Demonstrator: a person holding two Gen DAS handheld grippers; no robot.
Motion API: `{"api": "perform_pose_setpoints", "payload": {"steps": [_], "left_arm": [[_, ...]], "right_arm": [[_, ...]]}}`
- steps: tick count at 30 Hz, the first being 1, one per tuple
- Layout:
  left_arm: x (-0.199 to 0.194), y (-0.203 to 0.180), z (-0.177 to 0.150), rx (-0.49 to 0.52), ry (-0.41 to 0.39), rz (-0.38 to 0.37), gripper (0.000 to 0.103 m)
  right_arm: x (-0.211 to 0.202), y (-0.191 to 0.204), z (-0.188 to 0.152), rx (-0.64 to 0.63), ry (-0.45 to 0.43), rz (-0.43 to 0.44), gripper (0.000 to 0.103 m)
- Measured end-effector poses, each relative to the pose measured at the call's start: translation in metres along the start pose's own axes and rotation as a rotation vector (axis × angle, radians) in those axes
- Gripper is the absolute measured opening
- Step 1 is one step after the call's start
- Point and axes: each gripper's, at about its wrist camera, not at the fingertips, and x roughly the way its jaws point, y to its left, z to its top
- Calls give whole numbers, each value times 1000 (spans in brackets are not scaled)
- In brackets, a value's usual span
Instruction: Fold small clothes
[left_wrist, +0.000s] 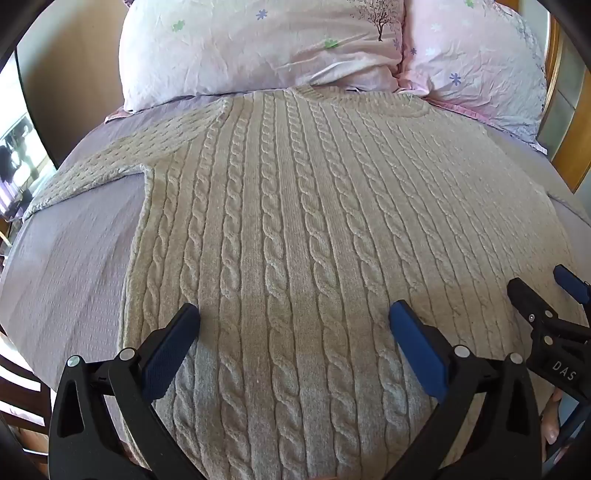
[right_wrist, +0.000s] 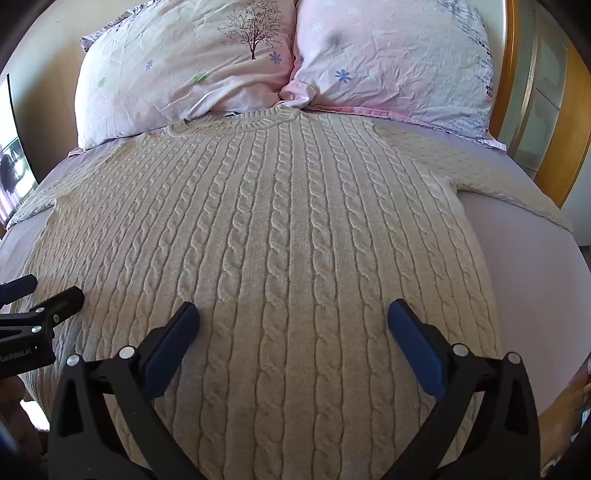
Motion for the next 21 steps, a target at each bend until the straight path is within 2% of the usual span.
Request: {"api": "perform_pose_setpoints", "payload": {"steps": [21], "left_arm": [[0,0,0,1,-6,1,102]], "right_arm": [[0,0,0,-1,-2,-1,101]]}}
